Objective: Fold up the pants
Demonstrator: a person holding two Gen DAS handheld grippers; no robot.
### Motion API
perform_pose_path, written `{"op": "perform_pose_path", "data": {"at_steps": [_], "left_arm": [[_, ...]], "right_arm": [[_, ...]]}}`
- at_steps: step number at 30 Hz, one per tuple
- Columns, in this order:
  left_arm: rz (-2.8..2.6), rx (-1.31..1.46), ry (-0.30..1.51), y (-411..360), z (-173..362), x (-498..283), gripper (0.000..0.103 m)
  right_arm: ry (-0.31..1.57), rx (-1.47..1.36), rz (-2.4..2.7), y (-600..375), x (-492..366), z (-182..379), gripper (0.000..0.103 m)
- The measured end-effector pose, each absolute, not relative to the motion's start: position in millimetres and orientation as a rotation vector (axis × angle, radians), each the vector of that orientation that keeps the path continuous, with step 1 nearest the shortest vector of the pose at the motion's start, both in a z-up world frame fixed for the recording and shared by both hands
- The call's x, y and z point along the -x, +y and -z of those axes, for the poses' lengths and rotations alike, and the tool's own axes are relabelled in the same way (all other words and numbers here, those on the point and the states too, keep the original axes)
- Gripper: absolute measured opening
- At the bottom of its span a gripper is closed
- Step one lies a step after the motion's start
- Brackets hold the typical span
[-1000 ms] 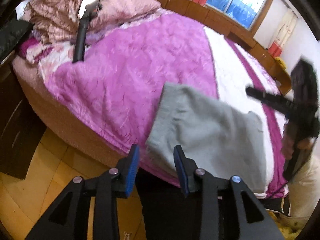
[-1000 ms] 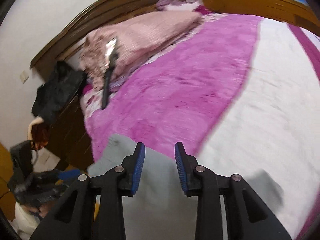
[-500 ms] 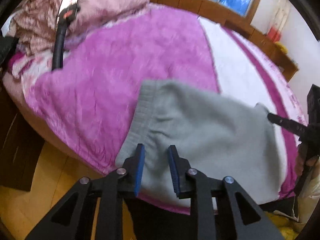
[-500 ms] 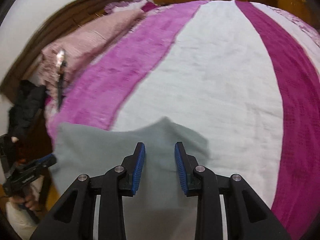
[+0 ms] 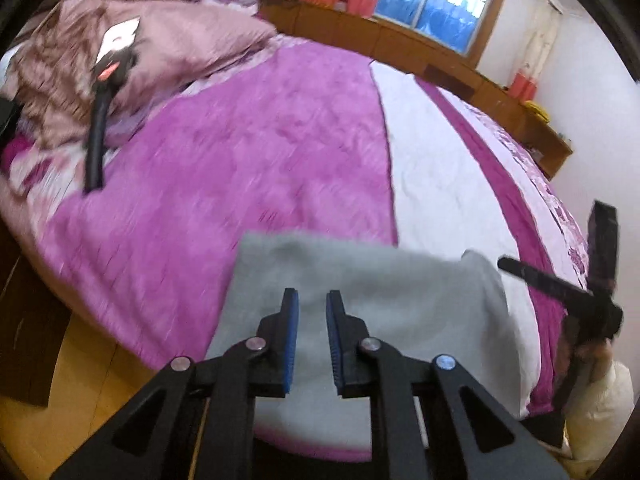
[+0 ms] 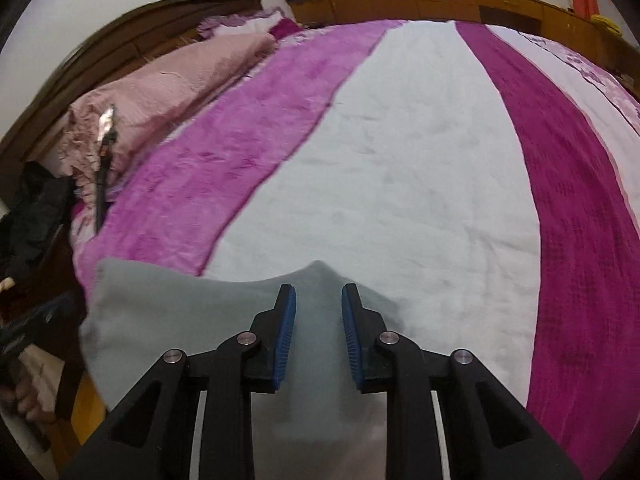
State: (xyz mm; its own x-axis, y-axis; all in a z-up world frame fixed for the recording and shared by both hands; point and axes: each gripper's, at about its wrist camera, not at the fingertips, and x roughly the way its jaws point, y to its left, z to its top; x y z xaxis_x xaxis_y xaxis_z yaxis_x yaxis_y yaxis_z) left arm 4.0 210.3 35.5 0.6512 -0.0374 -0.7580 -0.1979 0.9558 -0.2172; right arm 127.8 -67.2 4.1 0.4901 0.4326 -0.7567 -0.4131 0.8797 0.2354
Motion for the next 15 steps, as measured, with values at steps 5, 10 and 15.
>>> {"op": "perform_pose_path", "data": {"at_steps": [5, 10, 15], "left_arm": [[-0.108, 0.249, 0.899, 207.7, -5.9, -48.1, 0.014], [-0.135, 0.294, 0.943, 222.6, 24.4, -55.5, 0.014], [-0.17, 0.314, 0.933, 227.6, 9.3, -34.8, 0.014]], "right_arm": [[0.958, 0.007, -0.5, -64.0, -125.0, 7.0, 0.016], [1.014, -0.033, -0.472, -77.2, -141.0, 36.6, 0.017], [0.963, -0.223, -0.46, -114.2, -133.5, 11.9, 0.026]]}}
